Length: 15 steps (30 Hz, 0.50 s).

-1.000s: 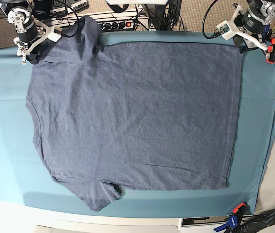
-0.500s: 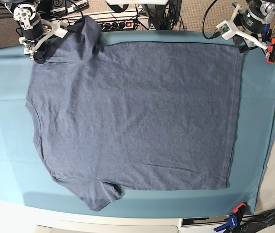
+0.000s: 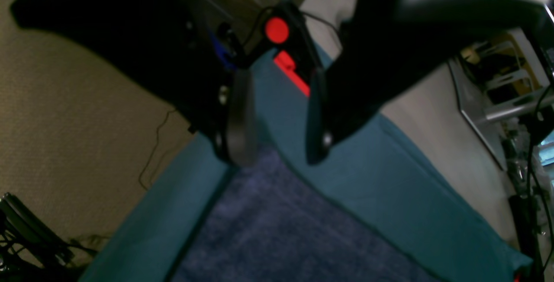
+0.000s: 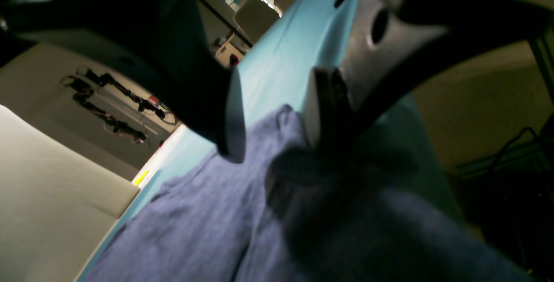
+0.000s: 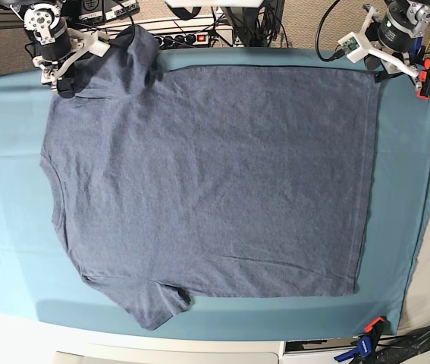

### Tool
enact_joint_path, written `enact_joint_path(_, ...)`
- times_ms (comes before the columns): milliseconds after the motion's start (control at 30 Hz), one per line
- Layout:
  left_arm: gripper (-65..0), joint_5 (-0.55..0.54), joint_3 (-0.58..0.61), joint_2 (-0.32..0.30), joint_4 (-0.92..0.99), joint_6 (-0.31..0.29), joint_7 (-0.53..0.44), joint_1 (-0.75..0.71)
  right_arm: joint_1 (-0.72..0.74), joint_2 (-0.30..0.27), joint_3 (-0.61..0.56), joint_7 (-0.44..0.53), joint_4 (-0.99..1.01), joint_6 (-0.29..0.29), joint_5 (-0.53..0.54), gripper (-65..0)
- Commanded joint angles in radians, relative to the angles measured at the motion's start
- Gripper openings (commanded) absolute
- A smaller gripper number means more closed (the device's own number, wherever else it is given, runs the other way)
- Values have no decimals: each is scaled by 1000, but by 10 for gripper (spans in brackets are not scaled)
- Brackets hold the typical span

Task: Fold the T-shirt properly
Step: 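Grasp the shoulder corner with the right gripper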

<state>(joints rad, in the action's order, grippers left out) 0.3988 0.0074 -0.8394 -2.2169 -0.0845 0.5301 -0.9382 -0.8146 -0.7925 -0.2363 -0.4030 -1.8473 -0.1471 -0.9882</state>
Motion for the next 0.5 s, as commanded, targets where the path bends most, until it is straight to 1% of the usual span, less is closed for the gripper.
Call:
enact_joint_path(0,-441,5,-3,-11,-14,17,-6,-6,-20,0,-25,108,-11,-58,54,-399)
enact_joint_path(333,-441,5,-3,-11,-14,17,-6,-6,-19,0,-25,118,-47,-59,82,-400)
enact_joint_path(433,-441,5,-3,-11,-14,17,-6,-6,-19,0,-25,119,-47,-59,82,-416)
enact_joint_path(467,-441,5,-3,-11,-14,17,-6,-6,-19,0,-25,119,-47,-59,82,-441)
